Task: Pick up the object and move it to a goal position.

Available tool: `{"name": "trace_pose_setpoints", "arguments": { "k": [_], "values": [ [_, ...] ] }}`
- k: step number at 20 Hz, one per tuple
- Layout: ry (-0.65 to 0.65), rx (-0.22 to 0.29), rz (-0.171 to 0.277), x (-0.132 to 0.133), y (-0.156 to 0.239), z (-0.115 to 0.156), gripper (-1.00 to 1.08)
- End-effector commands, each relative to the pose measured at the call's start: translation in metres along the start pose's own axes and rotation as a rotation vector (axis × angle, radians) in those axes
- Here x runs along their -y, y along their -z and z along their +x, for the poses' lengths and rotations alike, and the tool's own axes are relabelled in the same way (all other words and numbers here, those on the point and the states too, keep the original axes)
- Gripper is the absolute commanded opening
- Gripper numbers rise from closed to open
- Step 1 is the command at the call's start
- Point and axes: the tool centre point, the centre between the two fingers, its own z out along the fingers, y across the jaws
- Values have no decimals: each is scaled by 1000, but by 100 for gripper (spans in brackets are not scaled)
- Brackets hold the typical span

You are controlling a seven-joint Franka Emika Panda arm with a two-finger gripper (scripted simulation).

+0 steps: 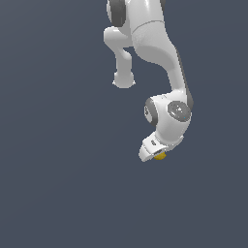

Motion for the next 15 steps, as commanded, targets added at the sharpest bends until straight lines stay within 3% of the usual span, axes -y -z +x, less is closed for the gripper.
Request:
{"name": "trace_pose_setpoints", "arguments": {
  "k": [1,15],
  "values": [
    [0,-1,0,0,3,11,-100],
    [0,-1,-1,1,7,35,-100]
  ]
}}
